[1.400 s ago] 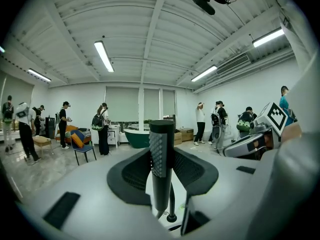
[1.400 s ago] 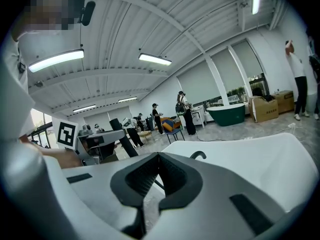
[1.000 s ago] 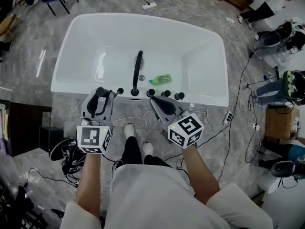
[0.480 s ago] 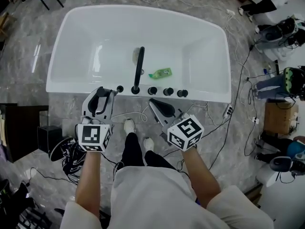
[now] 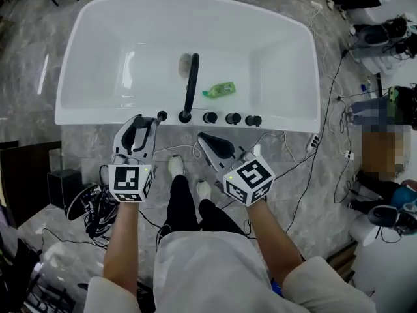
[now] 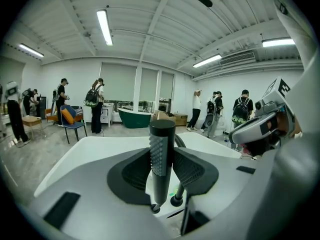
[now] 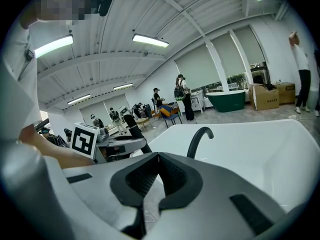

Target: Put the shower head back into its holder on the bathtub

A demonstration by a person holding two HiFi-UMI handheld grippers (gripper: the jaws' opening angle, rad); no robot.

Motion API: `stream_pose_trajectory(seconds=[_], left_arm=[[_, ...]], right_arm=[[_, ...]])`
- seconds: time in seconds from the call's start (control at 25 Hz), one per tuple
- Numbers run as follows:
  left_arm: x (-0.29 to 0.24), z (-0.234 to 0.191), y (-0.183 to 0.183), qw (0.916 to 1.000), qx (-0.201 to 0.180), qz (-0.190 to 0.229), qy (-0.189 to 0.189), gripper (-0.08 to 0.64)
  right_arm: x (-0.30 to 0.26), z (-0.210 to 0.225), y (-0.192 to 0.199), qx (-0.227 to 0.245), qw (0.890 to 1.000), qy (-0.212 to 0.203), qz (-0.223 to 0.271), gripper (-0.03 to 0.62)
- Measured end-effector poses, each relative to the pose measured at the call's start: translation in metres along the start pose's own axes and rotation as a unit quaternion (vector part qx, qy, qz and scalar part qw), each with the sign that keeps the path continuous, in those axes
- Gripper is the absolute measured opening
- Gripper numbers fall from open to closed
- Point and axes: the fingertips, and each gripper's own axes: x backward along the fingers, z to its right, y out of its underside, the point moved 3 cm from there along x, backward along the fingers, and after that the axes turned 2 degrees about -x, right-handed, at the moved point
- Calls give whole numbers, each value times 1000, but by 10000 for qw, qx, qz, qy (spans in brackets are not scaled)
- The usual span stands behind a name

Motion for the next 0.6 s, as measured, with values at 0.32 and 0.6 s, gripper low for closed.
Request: stream_pose_trajectory(seconds=[0.32, 0.6], left_arm=[[-20, -2, 28, 9998, 70, -154, 48, 140], [-41, -7, 53, 9996, 162, -243, -9, 140]], right_arm=[[-11, 4, 21, -188, 9997, 75, -109, 17], [-18, 15, 35, -308, 9992, 104, -220, 16]])
